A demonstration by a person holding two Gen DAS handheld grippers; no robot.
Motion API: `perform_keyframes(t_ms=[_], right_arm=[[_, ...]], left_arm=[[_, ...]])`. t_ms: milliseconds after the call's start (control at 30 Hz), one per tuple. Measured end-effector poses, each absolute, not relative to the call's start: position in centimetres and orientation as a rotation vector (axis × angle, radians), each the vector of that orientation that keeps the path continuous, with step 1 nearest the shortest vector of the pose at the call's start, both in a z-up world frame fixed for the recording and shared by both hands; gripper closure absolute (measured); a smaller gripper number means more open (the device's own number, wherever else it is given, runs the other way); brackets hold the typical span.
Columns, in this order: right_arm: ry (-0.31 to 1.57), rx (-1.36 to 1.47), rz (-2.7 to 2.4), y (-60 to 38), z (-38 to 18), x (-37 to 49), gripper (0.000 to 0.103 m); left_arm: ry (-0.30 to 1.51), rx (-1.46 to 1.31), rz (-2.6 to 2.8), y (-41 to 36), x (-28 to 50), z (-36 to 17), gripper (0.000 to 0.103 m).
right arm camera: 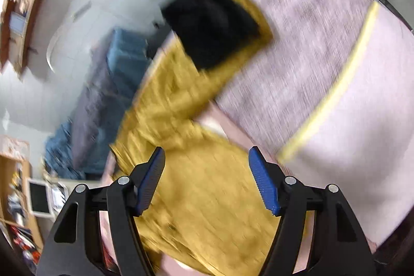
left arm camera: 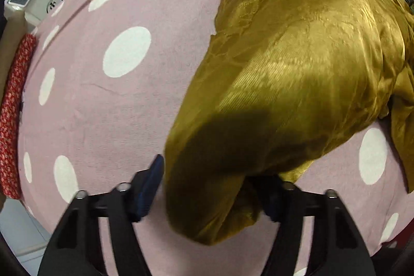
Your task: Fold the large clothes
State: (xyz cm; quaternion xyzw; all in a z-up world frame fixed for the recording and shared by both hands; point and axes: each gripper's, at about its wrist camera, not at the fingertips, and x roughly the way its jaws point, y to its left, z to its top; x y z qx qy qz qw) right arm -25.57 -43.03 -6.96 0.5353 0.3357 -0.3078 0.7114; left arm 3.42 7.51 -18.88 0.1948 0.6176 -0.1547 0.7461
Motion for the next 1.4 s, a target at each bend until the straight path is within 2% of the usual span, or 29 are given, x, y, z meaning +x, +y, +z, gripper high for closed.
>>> perform_keyframes(t_ms=[100,200,567,633,833,933,967,1000,1033,1067,1167,1400], right_arm=[[0.826,1.159,-0.675,-39.9,-9.2,-26.2,0.036],[0.902,1.141,-0.67,-37.4,-11.1,-26.6,0.036],[1.011,1.108,-0.603,-33.2,-13.8,-24.9,0.036],[1.034,1.083,-0.56,-32.3,-13.6,-24.1,0.036],[1.072,1.071,-0.384,-29.0,-13.0,-21.6,0.036],[1.109,1.031,-0.319,-27.2,-13.2,-20.2,0.036],[1.125,1.015,-0.316,-26.7,-13.4,-19.9,0.036],[1.139,1.0,-0.315,-26.3,-13.6,-19.7,0.036],[1.156,0.978,-0.312,-25.9,-13.8,-19.4,0.036],[1.175,0.952,-0.315,-25.4,-14.0,-19.2,0.036],[1.221,0.88,-0.336,-24.6,-14.4,-18.8,0.036],[1.283,0.752,-0.372,-24.1,-14.6,-18.4,0.036]], left_arm=[[1.358,0.441,-0.364,6.4,3.3,-18.7,0.078],[1.3,0.484,-0.398,5.7,2.8,-17.2,0.091],[0.999,0.376,-0.466,8.0,5.6,-3.0,0.096],[0.926,0.446,-0.445,8.0,6.8,-0.9,0.096],[0.83,0.391,-0.341,9.9,13.7,5.3,0.096],[0.864,0.498,-0.254,9.3,17.1,5.0,0.083],[0.876,0.526,-0.201,9.4,17.7,4.6,0.064],[0.899,0.557,-0.14,9.4,18.5,3.8,0.049],[0.924,0.575,-0.1,9.6,19.0,3.1,0.025],[0.926,0.578,-0.05,9.8,19.3,2.2,0.019],[0.999,0.552,-0.018,11.0,18.8,-0.1,0.012],[1.1,0.508,-0.016,13.1,12.8,-5.4,0.011]])
